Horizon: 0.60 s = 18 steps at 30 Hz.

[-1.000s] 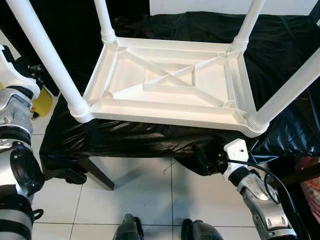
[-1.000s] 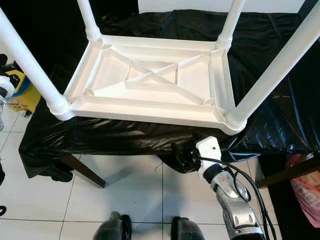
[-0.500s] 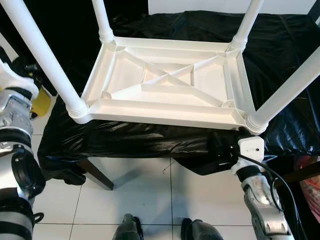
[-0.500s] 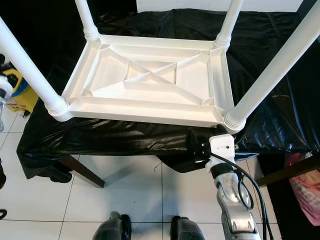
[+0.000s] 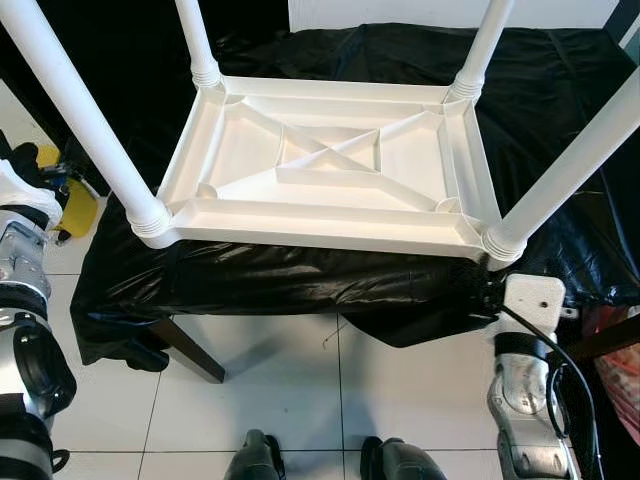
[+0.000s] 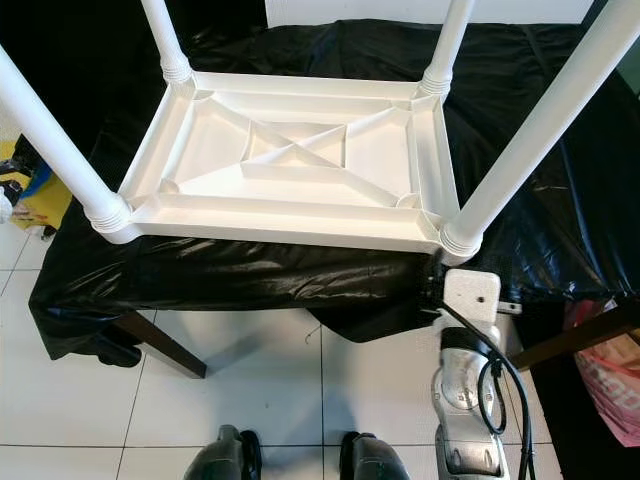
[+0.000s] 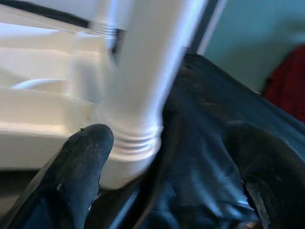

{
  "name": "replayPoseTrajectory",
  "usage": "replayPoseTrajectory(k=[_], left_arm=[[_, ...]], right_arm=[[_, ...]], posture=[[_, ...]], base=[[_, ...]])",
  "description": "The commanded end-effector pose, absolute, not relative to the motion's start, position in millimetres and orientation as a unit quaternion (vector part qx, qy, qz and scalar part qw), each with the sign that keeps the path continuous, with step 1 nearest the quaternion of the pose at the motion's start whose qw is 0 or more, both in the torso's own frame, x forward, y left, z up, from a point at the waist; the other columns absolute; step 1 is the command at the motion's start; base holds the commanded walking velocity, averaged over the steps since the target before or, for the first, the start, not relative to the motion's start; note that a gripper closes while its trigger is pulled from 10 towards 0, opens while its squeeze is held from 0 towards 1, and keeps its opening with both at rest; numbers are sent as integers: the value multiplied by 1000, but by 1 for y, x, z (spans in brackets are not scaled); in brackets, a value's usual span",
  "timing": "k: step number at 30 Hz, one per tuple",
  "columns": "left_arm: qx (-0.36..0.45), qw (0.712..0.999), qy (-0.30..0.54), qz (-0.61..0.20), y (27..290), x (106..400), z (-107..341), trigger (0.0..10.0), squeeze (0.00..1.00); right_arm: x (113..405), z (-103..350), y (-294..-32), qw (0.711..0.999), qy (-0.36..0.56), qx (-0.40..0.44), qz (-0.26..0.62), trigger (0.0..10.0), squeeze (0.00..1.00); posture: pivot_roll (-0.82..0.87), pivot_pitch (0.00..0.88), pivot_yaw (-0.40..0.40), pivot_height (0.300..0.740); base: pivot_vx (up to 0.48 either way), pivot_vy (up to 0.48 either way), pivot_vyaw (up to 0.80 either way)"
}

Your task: Building children table

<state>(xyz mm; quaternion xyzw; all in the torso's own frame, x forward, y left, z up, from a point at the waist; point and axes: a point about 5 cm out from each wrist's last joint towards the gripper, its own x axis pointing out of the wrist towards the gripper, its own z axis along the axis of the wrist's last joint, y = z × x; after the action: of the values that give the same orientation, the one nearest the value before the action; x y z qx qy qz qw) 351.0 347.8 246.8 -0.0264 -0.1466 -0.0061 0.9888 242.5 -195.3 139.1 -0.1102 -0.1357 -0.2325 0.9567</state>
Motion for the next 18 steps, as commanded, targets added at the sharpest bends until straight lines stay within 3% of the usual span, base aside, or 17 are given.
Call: replayPoseTrajectory(k=[1,9,18], left_arm=[[1,988,-135,-72,347,346,242,10000,0],[9,991,-128,-47,347,349,244,10000,0],[4,990,-122,64,359,353,260,10000,0]], right_arm=[[246,139,-204,949,-127,-115,-264,10000,0],[271,150,-200,955,-146,-98,-240,10000,0],[318,174,-177,963,-169,-58,-204,10000,0]], posture=[[-27,162,-2,740],[-21,154,-6,740],[-28,159,6,740]], base=[[0,0,0],[0,0,0],[0,0,0]])
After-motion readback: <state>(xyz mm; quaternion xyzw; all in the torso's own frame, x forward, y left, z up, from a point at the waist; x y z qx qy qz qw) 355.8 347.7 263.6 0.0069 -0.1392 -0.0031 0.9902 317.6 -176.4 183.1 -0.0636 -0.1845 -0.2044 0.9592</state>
